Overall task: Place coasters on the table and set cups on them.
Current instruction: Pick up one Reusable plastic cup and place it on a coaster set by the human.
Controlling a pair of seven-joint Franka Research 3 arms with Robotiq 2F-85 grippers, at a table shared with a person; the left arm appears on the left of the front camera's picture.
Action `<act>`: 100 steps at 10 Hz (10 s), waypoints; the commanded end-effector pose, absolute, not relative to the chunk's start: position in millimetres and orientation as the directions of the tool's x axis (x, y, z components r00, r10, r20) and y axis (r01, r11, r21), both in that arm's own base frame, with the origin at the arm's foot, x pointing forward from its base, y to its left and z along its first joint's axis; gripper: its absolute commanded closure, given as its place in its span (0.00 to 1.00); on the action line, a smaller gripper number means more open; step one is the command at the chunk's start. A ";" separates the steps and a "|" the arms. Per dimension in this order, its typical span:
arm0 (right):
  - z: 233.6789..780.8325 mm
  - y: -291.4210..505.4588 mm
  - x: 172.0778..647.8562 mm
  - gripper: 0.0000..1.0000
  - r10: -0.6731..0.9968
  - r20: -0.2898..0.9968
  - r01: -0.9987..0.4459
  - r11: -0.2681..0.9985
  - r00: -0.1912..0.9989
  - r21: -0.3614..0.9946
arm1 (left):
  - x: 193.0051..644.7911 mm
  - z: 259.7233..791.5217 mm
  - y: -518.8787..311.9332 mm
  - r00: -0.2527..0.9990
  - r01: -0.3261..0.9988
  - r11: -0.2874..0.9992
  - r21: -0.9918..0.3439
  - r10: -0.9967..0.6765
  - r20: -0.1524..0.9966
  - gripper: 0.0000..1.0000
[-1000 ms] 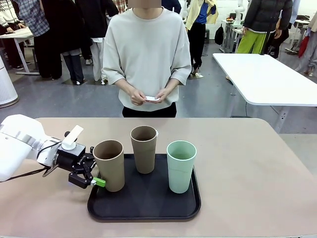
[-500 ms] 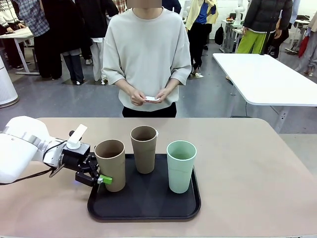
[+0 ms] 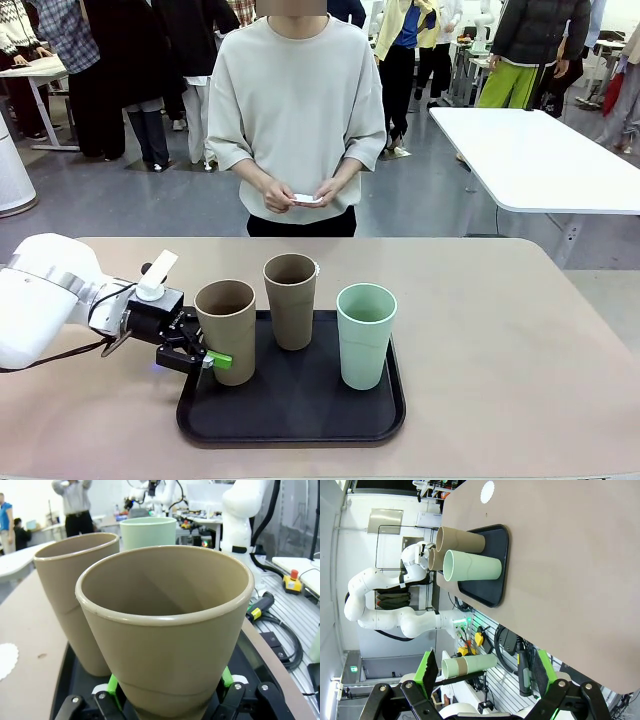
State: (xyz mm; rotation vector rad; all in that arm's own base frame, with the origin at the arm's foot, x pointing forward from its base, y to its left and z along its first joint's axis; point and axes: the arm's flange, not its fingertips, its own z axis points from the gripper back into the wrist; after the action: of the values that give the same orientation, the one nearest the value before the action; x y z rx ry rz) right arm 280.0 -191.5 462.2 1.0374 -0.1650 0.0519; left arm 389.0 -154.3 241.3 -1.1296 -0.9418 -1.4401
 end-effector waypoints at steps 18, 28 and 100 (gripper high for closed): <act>463.1 -191.8 281.4 0.00 -0.041 0.166 -0.123 0.503 0.985 0.856 | 412.1 466.0 -169.0 0.094 0.992 -0.065 -0.110 -0.210 0.973 0.16; 463.1 -191.8 281.4 0.00 -0.041 0.166 -0.123 0.503 0.985 0.856 | 540.2 428.3 -189.9 0.073 0.997 0.014 -0.072 -0.213 0.974 0.16; 463.1 -191.8 281.4 0.00 -0.041 0.166 -0.123 0.503 0.985 0.856 | 663.1 243.3 -251.5 0.034 0.996 -0.063 -0.056 -0.316 0.948 0.00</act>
State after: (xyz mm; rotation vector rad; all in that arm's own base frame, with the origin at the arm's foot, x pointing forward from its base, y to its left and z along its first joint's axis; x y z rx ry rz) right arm 280.2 -191.3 462.1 1.0367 -0.1643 0.0517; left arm 658.7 -250.5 238.1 -1.0447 -0.9330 -1.3352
